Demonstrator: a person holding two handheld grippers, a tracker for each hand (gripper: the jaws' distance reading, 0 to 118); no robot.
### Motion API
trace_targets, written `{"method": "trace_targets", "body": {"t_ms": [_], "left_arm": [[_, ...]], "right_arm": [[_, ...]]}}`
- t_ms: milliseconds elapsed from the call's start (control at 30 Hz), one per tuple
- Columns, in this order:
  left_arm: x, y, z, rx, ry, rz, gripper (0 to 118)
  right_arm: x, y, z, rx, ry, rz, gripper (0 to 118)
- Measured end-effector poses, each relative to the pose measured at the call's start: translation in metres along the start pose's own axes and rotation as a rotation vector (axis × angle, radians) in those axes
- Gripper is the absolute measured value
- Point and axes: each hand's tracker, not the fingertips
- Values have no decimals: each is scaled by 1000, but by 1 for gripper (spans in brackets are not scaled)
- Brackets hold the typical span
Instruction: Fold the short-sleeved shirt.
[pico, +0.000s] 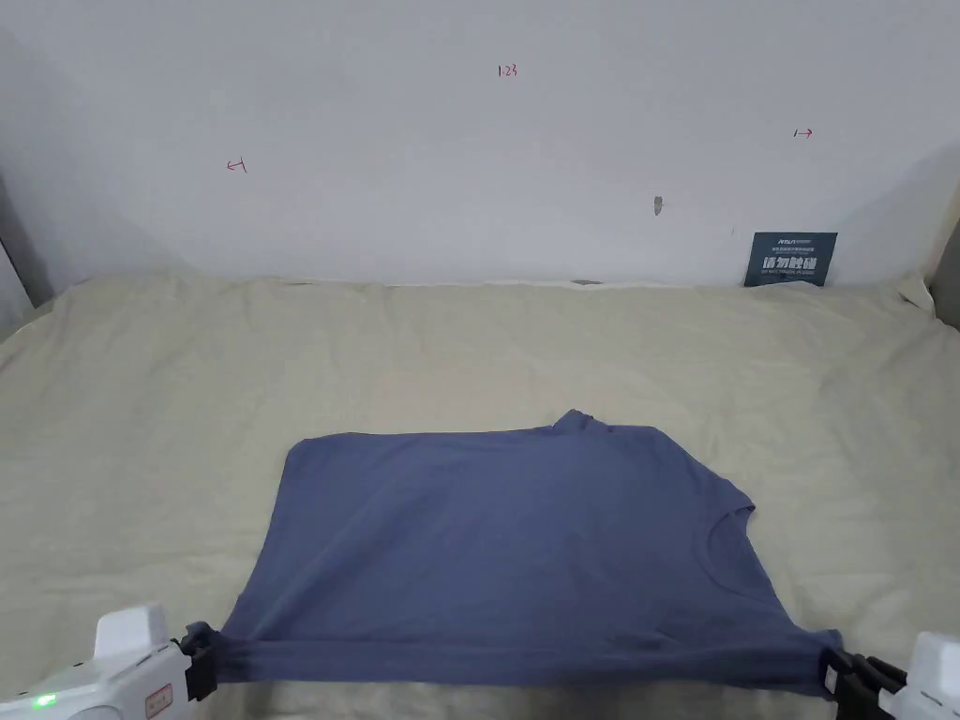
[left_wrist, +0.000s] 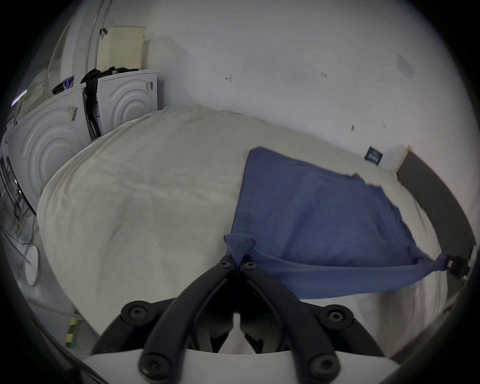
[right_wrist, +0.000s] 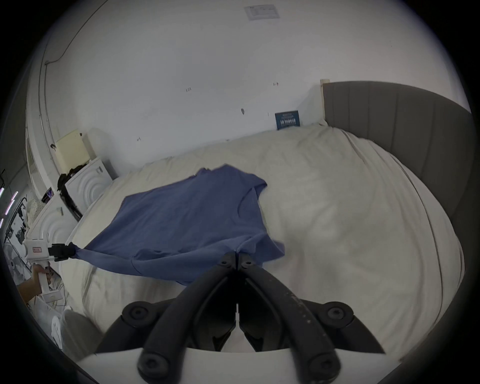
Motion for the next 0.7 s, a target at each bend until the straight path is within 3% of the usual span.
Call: {"method": "trace_targets", "body": {"t_ms": [200, 367, 467, 500, 533, 567, 633, 667, 700], "left_arm": [[-9, -50, 9, -103, 44, -116, 2], [-8, -82, -11, -218, 77, -129, 2], [-4, -87, -13, -200, 92, -128, 5], [-4, -85, -10, -202, 91, -119, 12], [-4, -82, -9, -209, 90, -109, 28], [-5, -79, -7, -212, 86, -96, 51], [-3, -69, 5, -200, 96, -47, 102], [-1, -61, 14, -156, 76, -11, 113], [3, -51, 25, -97, 59, 14, 114]], "right_arm": [[-7, -58, 25, -129, -41, -5, 2], [-6, -95, -6, -271, -118, -10, 2], [-3, -109, -21, -301, -141, -23, 3], [-5, -108, -19, -289, -145, -36, 3], [-7, -103, -16, -287, -150, -45, 9], [-8, -98, -15, -292, -146, -51, 24], [-13, -82, -4, -284, -150, -44, 71], [-18, -71, 4, -247, -147, -32, 86], [-24, -58, 12, -172, -131, 3, 98]]}}
